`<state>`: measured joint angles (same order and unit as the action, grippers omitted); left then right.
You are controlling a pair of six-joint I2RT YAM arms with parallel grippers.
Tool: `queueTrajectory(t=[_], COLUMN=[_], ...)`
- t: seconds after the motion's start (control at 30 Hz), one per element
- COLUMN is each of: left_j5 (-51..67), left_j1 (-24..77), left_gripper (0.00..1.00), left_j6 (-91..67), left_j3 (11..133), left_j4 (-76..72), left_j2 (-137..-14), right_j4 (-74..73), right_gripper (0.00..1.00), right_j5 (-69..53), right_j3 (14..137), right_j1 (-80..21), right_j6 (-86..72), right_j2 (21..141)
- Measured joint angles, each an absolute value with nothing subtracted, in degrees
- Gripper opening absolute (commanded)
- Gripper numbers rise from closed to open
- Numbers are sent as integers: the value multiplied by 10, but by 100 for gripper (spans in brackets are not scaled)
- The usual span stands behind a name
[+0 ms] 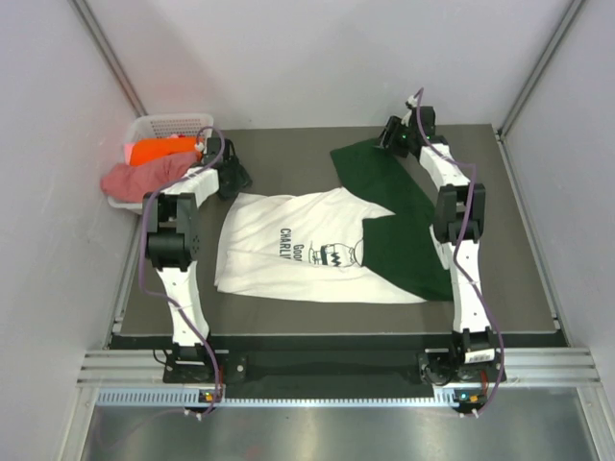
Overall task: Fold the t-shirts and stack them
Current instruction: Fold the tshirt
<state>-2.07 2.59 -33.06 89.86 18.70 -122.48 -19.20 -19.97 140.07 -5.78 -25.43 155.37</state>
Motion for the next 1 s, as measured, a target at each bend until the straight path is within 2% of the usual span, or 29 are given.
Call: queueTrajectory(t=[0.03,0.1,0.13,0.2,0.37,0.53,0.77,1.0], left_j5=[-18,-16,-15,-14,-11,-8,-6,4], left_j1=[24,23,22,22,19,18,18,18], left_gripper=[64,64,63,61,59,64,59,70], left_j6=[-330,-328,-327,-326,-325,-322,-317,-311], left_j3=[895,889,887,884,870,863,864,845], left_j4=[184,181,180,178,171,165,167,160], left_j2=[-1223,-1220,-1218,-1216,-1208,-1205,-1205,-1192], right_j4=[-190,-189,-189,-192,-180,-139,-118,-113], right_gripper=[43,28,14,0,0,0,0,0], right_j5=[-203,-206,-206,-204,-181,-144,-132,-131], right_j3=[1401,1401,1401,1401,1380,1297,1262,1256], right_j1=[-58,-58,-58,-58,-58,-58,-58,-58], right_j6=[-256,-258,-259,-260,-260,-251,-246,-244], right_j2=[1556,1558,1560,1563,1556,1511,1493,1490])
